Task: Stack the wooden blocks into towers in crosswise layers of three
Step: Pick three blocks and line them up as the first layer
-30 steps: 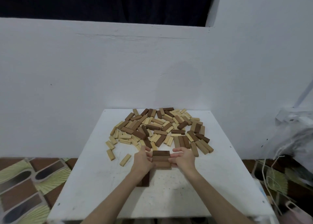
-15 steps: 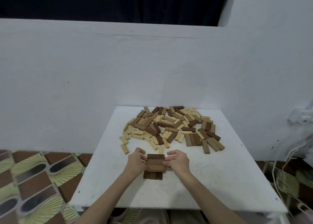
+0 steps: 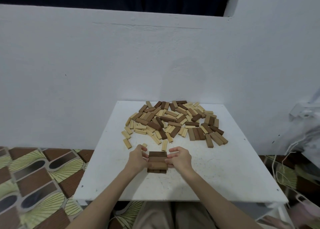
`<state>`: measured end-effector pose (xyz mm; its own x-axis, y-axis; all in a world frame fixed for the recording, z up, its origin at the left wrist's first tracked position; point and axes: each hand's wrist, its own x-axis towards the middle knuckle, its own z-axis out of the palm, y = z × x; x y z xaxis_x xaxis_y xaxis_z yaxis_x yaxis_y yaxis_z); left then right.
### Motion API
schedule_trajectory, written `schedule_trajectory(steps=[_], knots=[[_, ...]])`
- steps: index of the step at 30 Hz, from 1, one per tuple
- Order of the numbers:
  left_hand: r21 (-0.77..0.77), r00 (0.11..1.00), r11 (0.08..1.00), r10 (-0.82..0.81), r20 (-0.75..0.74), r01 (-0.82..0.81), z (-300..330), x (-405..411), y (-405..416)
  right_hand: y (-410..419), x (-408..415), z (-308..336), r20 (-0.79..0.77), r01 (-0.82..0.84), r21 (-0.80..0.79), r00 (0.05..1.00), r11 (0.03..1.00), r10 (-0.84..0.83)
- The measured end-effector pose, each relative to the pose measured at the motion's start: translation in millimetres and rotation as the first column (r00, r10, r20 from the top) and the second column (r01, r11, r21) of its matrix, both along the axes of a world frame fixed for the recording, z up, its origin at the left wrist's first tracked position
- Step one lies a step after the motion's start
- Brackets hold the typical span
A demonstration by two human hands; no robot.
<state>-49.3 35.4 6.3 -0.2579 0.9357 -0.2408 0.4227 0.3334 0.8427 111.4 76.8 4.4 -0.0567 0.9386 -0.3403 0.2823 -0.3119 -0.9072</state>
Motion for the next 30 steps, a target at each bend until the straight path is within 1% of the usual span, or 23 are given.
schedule_trajectory(steps=[12,23,25,27,28,29,30], knots=[[0.012,1.000,1.000,-0.018,-0.014,0.019,-4,-3,0,-5,0,-2,0.036,-0.011,0.020,0.999,1.000,0.010],[0.012,0.999,0.999,-0.033,-0.017,0.033,-6,-3,2,-6,1,-3,-0.013,-0.016,0.025,1.000,1.000,0.017],[-0.015,0.996,0.997,-0.078,-0.053,0.077,-2,-5,5,-2,1,-2,0.021,-0.009,0.025,1.000,1.000,0.008],[-0.026,0.980,0.988,-0.153,-0.127,0.151,4,-12,10,5,3,3,0.063,0.013,0.044,0.998,0.999,-0.016],[-0.029,0.965,0.979,-0.202,-0.169,0.200,9,-15,14,9,6,8,0.089,-0.002,0.065,0.996,0.998,-0.004],[-0.041,0.939,0.965,-0.262,-0.223,0.260,14,-18,17,13,9,15,0.133,-0.064,0.094,0.990,0.994,0.051],[-0.070,0.896,0.944,-0.330,-0.298,0.324,18,-19,20,16,12,22,0.206,-0.179,0.119,0.967,0.977,0.152]])
